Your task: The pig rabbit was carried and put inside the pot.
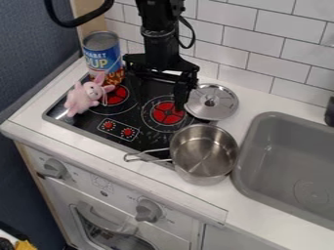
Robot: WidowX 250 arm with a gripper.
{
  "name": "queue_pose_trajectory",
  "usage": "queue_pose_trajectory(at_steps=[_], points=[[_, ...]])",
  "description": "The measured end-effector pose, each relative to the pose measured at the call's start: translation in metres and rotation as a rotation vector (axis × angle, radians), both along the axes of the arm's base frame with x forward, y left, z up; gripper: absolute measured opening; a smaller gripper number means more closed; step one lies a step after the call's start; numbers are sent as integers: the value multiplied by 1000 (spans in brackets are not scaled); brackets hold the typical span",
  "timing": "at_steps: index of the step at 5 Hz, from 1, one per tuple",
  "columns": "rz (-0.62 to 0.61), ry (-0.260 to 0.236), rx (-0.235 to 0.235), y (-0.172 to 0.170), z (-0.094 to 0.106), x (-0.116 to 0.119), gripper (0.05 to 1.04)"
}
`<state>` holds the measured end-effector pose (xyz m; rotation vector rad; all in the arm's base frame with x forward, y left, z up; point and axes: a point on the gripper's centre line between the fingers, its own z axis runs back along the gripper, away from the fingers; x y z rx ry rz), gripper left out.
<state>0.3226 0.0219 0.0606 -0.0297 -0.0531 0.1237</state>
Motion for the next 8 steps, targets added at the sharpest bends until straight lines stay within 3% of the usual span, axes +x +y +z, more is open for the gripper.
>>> queue_pose_trajectory(at_steps=[1, 2, 3, 5, 6, 7, 8], points=[[-8, 29, 1, 0, -10, -3, 1001], [-31, 21, 44, 27, -12, -5, 1001], [-15, 28, 107, 57, -12, -10, 1001], [72, -30, 226, 126, -13, -19, 1001], [88, 18, 310, 149, -23, -24, 1001], [104, 98, 354, 167, -46, -19, 1001], [120, 119, 357, 176, -53, -9, 1001]])
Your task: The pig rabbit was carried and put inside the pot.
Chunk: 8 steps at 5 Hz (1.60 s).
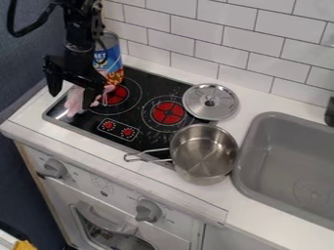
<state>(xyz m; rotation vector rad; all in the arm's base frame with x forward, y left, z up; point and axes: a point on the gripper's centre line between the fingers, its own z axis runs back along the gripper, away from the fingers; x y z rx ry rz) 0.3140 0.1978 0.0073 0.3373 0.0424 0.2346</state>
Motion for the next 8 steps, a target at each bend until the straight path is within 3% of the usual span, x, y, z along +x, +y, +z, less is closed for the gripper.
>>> queue_pose_trajectory(at_steps=[1, 2, 3, 4, 5, 7, 8], points=[[10, 23, -25, 7, -16, 1, 939], [-3, 23, -37, 7, -19, 1, 644], [4, -10, -47, 4, -24, 1, 375], [0, -40, -72, -1, -27, -1, 249], [-7, -63, -119, -9, -20, -6, 194], [-6, -163, -156, -28, 20, -10, 154], [-19, -193, -136, -48, 50, -11, 154]])
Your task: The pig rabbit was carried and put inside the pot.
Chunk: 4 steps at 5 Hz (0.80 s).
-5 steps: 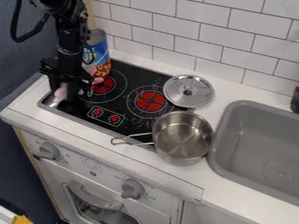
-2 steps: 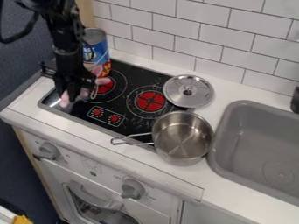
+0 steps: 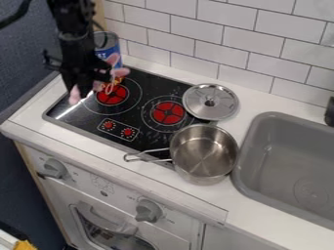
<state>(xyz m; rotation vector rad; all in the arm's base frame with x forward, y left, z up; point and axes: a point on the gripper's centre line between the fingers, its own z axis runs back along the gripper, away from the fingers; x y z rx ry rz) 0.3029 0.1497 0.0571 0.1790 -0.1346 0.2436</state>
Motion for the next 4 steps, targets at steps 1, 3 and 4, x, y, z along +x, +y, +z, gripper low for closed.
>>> queue_pose_trajectory(at_steps=[1, 3, 4], points=[[-60, -37, -49, -39, 16, -5, 154], [-227, -35, -122, -122, 17, -13, 154], [-286, 36, -130, -141, -10, -14, 154]])
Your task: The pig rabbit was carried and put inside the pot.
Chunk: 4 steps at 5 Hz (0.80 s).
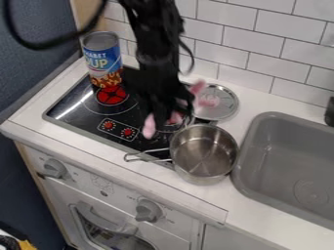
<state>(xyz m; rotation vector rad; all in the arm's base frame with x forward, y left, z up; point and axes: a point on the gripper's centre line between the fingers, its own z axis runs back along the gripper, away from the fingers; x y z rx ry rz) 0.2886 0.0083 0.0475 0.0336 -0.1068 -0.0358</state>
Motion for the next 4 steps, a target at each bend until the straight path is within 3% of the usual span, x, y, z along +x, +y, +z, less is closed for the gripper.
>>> queue_pose_trajectory(at_steps=[2, 4], points=[[-100, 77, -14, -20, -41, -1, 154], [-161, 118, -3, -34, -56, -5, 154]])
